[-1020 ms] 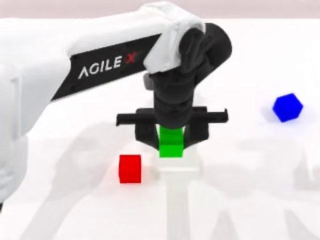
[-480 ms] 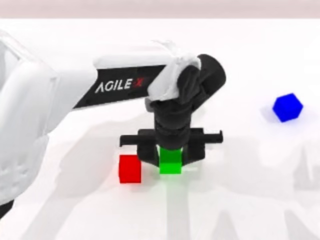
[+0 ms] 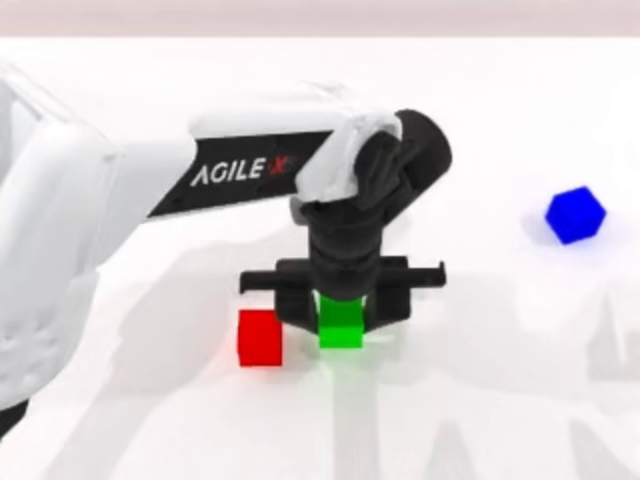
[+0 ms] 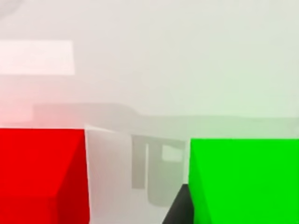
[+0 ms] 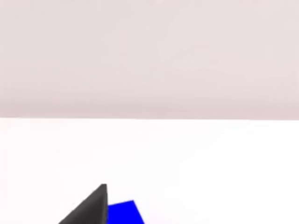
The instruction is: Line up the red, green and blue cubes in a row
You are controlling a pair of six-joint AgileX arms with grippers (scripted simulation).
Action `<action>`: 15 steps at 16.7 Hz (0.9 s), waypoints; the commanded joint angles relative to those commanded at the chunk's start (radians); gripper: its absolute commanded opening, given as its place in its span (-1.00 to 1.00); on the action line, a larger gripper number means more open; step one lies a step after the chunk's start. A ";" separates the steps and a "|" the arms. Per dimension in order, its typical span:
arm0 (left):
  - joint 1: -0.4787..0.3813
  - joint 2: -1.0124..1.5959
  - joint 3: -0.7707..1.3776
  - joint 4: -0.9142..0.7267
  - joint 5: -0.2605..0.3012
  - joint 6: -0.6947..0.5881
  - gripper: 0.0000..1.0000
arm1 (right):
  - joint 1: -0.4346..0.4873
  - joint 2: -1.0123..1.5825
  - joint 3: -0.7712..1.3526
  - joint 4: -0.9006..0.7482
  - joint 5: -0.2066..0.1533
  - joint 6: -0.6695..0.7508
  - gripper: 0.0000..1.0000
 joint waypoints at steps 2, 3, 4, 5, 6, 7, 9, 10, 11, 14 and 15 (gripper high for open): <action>0.000 0.000 0.000 0.000 0.000 0.000 0.21 | 0.000 0.000 0.000 0.000 0.000 0.000 1.00; 0.000 0.000 0.000 0.000 0.000 0.000 0.36 | 0.000 0.000 0.000 0.000 0.000 0.000 1.00; 0.000 0.000 0.000 0.000 0.000 0.000 0.51 | 0.000 0.000 0.000 0.000 0.000 0.000 1.00; 0.000 0.000 0.000 0.000 0.000 0.000 0.66 | 0.000 0.000 0.000 0.000 0.000 0.000 1.00; 0.000 0.000 0.000 0.000 0.000 0.000 0.81 | 0.000 0.000 0.000 0.000 0.000 0.000 1.00; 0.000 0.000 0.000 0.000 0.000 0.000 0.96 | 0.000 0.000 0.000 0.000 0.000 0.000 1.00; 0.000 0.000 0.000 0.000 0.000 0.000 1.00 | 0.000 0.000 0.000 0.000 0.000 0.000 1.00; 0.000 0.000 0.000 0.000 0.000 0.000 1.00 | 0.000 0.000 0.000 0.000 0.000 0.000 1.00; 0.000 0.000 0.000 0.000 0.000 0.000 1.00 | 0.000 0.000 0.000 0.000 0.000 0.000 1.00; 0.000 0.000 0.000 0.000 0.000 0.000 1.00 | 0.000 0.000 0.000 0.000 0.000 0.000 1.00; 0.000 0.000 0.000 0.000 0.000 0.000 1.00 | 0.000 0.000 0.000 0.000 0.000 0.000 1.00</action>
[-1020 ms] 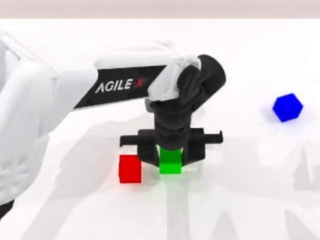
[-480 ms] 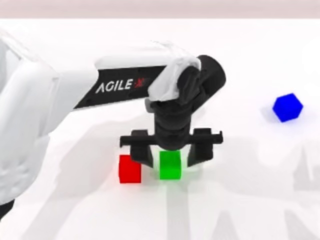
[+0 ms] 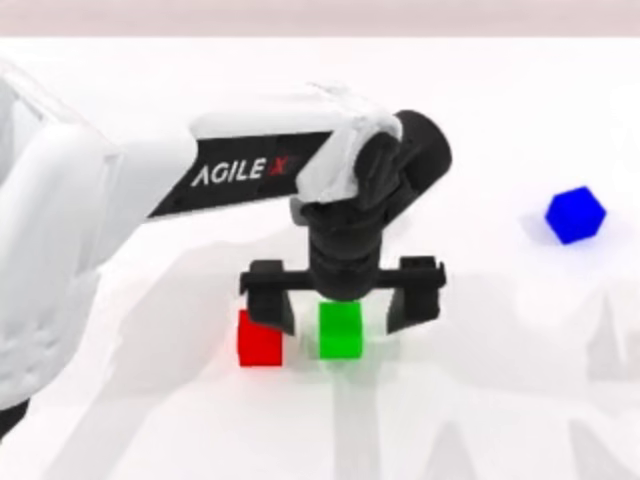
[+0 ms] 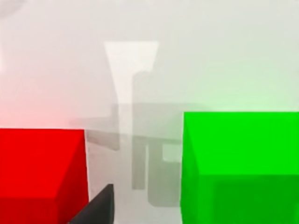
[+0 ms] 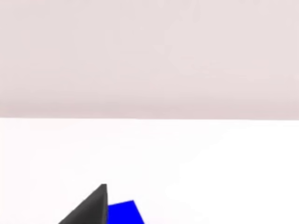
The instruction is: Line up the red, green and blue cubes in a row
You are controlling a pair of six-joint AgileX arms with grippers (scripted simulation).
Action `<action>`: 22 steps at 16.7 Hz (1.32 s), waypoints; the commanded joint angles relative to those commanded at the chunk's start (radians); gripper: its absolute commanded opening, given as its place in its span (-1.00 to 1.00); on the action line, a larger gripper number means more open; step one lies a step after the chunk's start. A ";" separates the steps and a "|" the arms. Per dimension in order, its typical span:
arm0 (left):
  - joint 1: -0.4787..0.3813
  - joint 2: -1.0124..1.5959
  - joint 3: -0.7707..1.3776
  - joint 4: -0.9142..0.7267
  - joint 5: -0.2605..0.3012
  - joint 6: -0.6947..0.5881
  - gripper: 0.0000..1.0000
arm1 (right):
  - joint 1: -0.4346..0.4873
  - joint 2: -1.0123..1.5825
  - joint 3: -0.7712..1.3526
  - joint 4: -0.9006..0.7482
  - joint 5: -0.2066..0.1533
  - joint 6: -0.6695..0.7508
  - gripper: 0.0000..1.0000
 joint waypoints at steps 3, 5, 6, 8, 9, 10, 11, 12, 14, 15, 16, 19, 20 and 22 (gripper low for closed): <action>0.000 -0.004 0.017 -0.017 0.000 0.000 1.00 | 0.000 0.000 0.000 0.000 0.000 0.000 1.00; 0.004 -0.017 0.062 -0.076 0.000 -0.003 1.00 | 0.000 0.000 0.000 0.000 0.000 0.000 1.00; 0.007 -0.026 0.089 -0.118 0.000 -0.004 1.00 | 0.000 0.000 0.000 0.000 0.000 0.000 1.00; 0.012 -0.045 0.144 -0.199 0.000 -0.005 1.00 | 0.000 0.000 0.000 0.000 0.000 0.000 1.00; 0.014 -0.054 0.166 -0.226 -0.001 -0.005 1.00 | 0.000 0.000 0.000 0.000 0.000 0.000 1.00; 0.016 -0.061 0.180 -0.242 -0.001 -0.004 1.00 | 0.000 0.000 0.000 0.000 0.000 0.000 1.00; 0.017 -0.063 0.184 -0.247 -0.001 -0.004 1.00 | 0.000 0.000 0.000 0.000 0.000 0.000 1.00; 0.017 -0.063 0.184 -0.247 -0.001 -0.004 1.00 | 0.000 0.000 0.000 0.000 0.000 0.000 1.00; 0.012 -0.060 0.182 -0.245 -0.001 -0.004 1.00 | 0.000 0.000 0.000 0.000 0.000 0.000 1.00; 0.012 -0.060 0.182 -0.245 -0.001 -0.004 1.00 | 0.000 0.000 0.000 0.000 0.000 0.000 1.00; 0.016 -0.070 0.173 -0.238 -0.001 -0.001 1.00 | 0.001 0.010 0.010 -0.007 0.000 -0.001 1.00; 0.055 -0.163 0.089 -0.178 -0.005 0.026 1.00 | 0.010 0.103 0.102 -0.071 -0.002 -0.010 1.00; 0.076 -0.215 0.044 -0.147 -0.006 0.040 1.00 | 0.014 0.154 0.153 -0.105 -0.002 -0.014 1.00; 0.130 -0.343 -0.068 -0.073 -0.009 0.075 1.00 | 0.022 0.289 0.285 -0.189 -0.002 -0.027 1.00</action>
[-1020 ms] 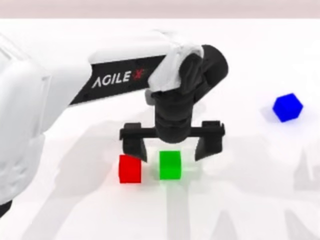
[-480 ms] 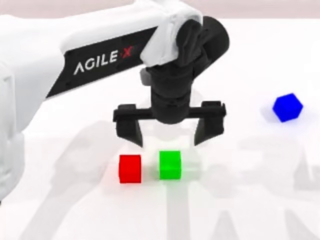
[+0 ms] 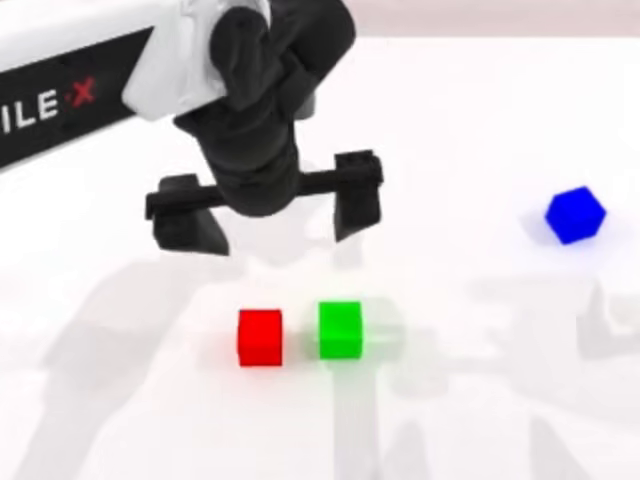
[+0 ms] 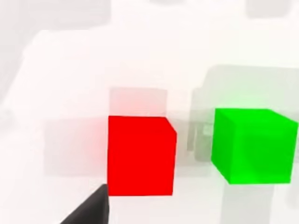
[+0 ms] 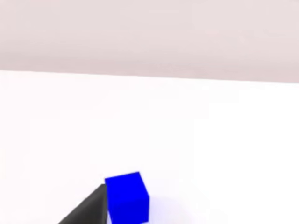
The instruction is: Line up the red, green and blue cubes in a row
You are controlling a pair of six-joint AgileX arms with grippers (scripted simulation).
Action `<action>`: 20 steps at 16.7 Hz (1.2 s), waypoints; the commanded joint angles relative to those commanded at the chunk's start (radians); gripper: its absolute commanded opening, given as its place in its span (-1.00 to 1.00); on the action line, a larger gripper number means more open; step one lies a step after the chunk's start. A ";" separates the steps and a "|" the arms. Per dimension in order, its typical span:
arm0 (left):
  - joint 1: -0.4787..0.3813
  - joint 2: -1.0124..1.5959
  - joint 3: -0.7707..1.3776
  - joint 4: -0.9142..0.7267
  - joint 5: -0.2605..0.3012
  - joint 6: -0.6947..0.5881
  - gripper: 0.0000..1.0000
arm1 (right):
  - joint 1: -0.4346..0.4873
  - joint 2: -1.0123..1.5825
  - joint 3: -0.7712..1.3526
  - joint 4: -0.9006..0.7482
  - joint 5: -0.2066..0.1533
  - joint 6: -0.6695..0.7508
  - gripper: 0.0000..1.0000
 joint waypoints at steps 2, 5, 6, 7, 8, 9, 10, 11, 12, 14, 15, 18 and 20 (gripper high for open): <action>0.065 -0.156 -0.138 0.088 -0.002 0.045 1.00 | 0.009 0.176 0.163 -0.102 0.001 -0.015 1.00; 0.176 -0.425 -0.377 0.240 -0.004 0.130 1.00 | 0.026 0.506 0.438 -0.281 0.004 -0.043 1.00; 0.214 -0.521 -0.462 0.294 -0.005 0.163 1.00 | 0.032 0.626 0.533 -0.345 0.006 -0.054 1.00; 0.253 -0.620 -0.549 0.349 -0.005 0.197 1.00 | 0.038 0.747 0.628 -0.409 0.007 -0.064 1.00; 0.291 -0.720 -0.635 0.405 -0.005 0.233 1.00 | 0.045 0.870 0.723 -0.474 0.008 -0.074 1.00; 0.329 -0.821 -0.722 0.462 -0.005 0.270 1.00 | 0.051 0.991 0.817 -0.538 0.009 -0.085 1.00; 0.366 -0.922 -0.807 0.518 -0.004 0.308 1.00 | 0.057 1.109 0.908 -0.601 0.010 -0.095 1.00; 0.402 -1.022 -0.892 0.575 -0.003 0.347 1.00 | 0.063 1.222 0.997 -0.662 0.011 -0.104 1.00; 0.437 -1.121 -0.973 0.631 -0.002 0.386 1.00 | 0.069 1.329 1.082 -0.720 0.012 -0.113 1.00; 0.503 -1.310 -1.128 0.739 0.001 0.463 1.00 | 0.081 1.518 1.239 -0.827 0.012 -0.129 1.00; 0.533 -1.400 -1.199 0.791 0.003 0.500 1.00 | 0.086 1.601 1.313 -0.875 0.012 -0.137 1.00; 0.609 -1.630 -1.377 0.926 0.009 0.601 1.00 | 0.099 1.801 1.509 -0.991 0.010 -0.155 1.00; 0.644 -1.741 -1.461 0.995 0.012 0.653 1.00 | 0.105 1.898 1.609 -1.043 0.008 -0.163 1.00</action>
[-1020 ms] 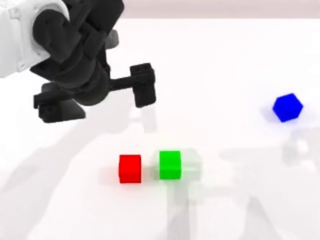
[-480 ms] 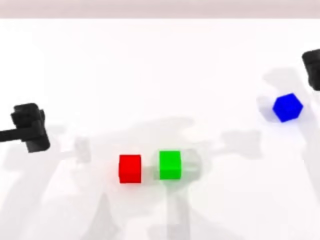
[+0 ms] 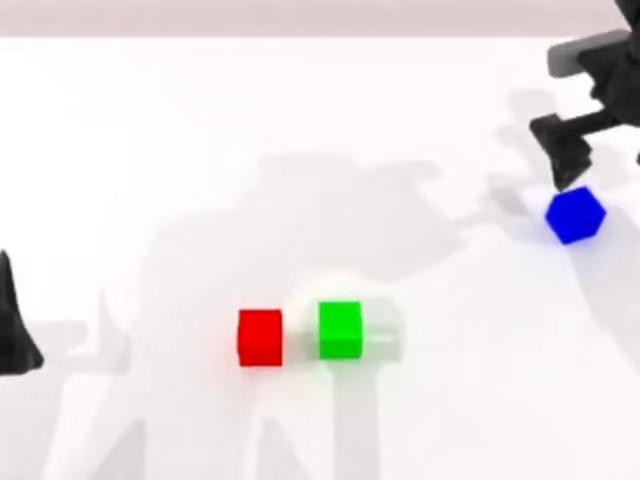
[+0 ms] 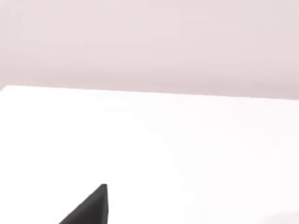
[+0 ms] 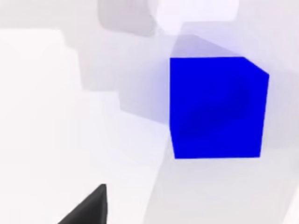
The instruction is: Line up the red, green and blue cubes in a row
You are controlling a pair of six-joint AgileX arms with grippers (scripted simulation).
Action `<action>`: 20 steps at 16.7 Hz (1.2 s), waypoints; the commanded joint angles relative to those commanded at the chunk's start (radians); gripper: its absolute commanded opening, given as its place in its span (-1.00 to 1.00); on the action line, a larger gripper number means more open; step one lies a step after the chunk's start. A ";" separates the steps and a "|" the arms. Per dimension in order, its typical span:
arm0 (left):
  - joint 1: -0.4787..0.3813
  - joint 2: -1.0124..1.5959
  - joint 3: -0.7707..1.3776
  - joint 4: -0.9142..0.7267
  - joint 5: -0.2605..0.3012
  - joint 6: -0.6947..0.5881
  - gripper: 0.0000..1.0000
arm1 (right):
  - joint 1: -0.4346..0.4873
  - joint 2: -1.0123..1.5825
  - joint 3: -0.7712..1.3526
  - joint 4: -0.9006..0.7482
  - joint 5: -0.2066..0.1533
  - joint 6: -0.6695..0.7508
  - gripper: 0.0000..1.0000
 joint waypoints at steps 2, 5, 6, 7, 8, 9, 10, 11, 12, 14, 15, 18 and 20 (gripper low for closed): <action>0.022 -0.069 -0.052 0.045 0.002 0.035 1.00 | 0.004 0.063 0.063 -0.033 -0.002 -0.006 1.00; 0.030 -0.096 -0.072 0.063 0.003 0.049 1.00 | 0.005 0.088 0.088 -0.045 -0.002 -0.008 1.00; 0.030 -0.096 -0.072 0.063 0.003 0.049 1.00 | 0.005 0.088 0.088 -0.045 -0.002 -0.008 1.00; 0.030 -0.096 -0.072 0.063 0.003 0.049 1.00 | 0.005 0.088 0.088 -0.045 -0.002 -0.008 1.00; 0.030 -0.096 -0.072 0.063 0.003 0.049 1.00 | 0.000 0.086 0.085 -0.043 -0.002 -0.007 1.00; 0.030 -0.096 -0.072 0.063 0.003 0.049 1.00 | 0.000 0.087 0.082 -0.039 -0.002 -0.008 1.00; 0.030 -0.096 -0.072 0.063 0.003 0.049 1.00 | 0.002 0.090 0.069 -0.026 -0.002 -0.009 1.00; 0.030 -0.096 -0.072 0.063 0.003 0.049 1.00 | 0.003 0.095 0.049 -0.002 -0.002 -0.010 1.00; 0.030 -0.096 -0.072 0.063 0.003 0.049 1.00 | 0.004 0.103 0.024 0.031 -0.002 -0.009 1.00; 0.030 -0.096 -0.072 0.063 0.003 0.049 1.00 | 0.005 0.123 -0.034 0.117 -0.002 -0.007 1.00; 0.030 -0.096 -0.072 0.063 0.003 0.049 1.00 | 0.006 0.133 -0.063 0.160 -0.002 -0.007 1.00; 0.030 -0.096 -0.072 0.063 0.003 0.049 1.00 | 0.007 0.154 -0.117 0.228 -0.002 -0.006 1.00; 0.030 -0.096 -0.072 0.063 0.003 0.049 1.00 | 0.007 0.155 -0.119 0.230 -0.002 -0.006 1.00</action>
